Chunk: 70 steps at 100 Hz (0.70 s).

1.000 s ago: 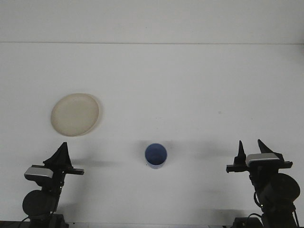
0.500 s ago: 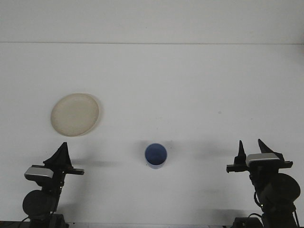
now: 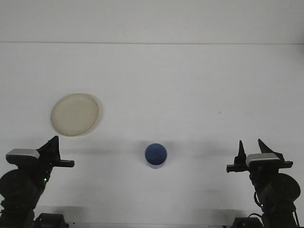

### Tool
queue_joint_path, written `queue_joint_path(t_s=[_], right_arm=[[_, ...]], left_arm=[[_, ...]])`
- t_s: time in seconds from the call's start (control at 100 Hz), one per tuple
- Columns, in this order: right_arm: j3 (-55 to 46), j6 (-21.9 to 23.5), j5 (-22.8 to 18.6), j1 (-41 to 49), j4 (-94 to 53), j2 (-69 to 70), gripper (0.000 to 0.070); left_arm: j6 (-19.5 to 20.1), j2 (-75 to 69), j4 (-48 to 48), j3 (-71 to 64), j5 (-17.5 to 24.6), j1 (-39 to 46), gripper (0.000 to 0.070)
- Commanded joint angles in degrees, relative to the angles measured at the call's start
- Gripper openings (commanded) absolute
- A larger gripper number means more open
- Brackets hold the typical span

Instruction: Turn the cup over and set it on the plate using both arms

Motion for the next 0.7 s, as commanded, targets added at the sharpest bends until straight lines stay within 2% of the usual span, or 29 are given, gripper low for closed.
queue_joint_path(t_s=[0.0,0.12,0.24,0.56,0.62,0.69], right_arm=[[0.6,-0.2,0.0,0.1,0.7,0.3,0.0387],[0.6,-0.2,0.0,0.1,0.7,0.3,0.0387],[0.6,-0.2,0.0,0.1,0.7,0.3,0.0387],[0.6,-0.2,0.0,0.1,0.7,0.3,0.0387],[0.6,-0.2,0.0,0.1,0.7,0.3,0.0387],[0.6,-0.2,0.0,0.1,0.7,0.3,0.0387]], left_arm=[[1.2,4.9,-4.3,6.5,-0.3,0.0,0.0011],[4.8,14.0,-14.6,16.1,-0.3,0.0,0.0012],[5.2,22.0,-22.9,23.0,-0.3,-0.2,0.0011],[4.3,28.1,-24.1,25.0,-0.3,-0.2,0.0015],[4.3,28.1,-24.2,25.0,-0.3,-0.2,0.0039],[4.3,28.1,-24.2,25.0,-0.3,-0.2,0.0167]])
